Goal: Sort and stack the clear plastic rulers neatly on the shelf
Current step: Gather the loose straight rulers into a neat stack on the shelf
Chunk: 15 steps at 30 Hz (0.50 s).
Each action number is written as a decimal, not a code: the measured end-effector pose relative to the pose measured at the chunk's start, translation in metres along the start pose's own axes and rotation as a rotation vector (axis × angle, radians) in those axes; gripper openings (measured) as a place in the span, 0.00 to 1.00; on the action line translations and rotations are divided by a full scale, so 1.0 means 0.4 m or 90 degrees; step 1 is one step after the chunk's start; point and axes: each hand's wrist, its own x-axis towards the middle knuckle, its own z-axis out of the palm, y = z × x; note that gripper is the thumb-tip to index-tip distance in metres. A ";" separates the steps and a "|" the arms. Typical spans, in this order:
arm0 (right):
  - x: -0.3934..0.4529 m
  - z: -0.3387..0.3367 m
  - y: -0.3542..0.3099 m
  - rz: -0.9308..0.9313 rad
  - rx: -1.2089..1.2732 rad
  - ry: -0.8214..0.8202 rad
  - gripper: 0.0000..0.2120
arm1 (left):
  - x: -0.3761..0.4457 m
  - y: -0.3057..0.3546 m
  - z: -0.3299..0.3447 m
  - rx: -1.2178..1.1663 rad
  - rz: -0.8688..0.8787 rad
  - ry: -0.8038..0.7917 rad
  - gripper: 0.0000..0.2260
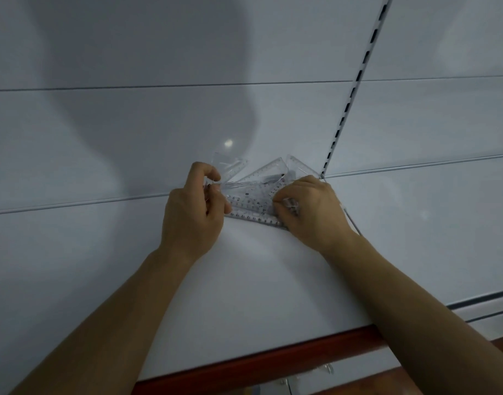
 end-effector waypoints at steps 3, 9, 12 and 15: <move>-0.007 0.003 -0.004 -0.016 -0.006 0.014 0.05 | -0.001 0.000 0.000 -0.003 -0.001 -0.003 0.06; -0.012 -0.006 -0.023 -0.020 0.007 -0.069 0.13 | -0.005 -0.004 0.001 -0.012 -0.006 -0.018 0.06; -0.014 -0.014 -0.033 -0.006 -0.005 -0.127 0.22 | -0.009 -0.001 0.001 -0.019 0.002 -0.032 0.05; -0.012 -0.024 -0.038 0.001 0.027 -0.130 0.21 | -0.013 0.002 0.000 -0.022 0.013 -0.041 0.05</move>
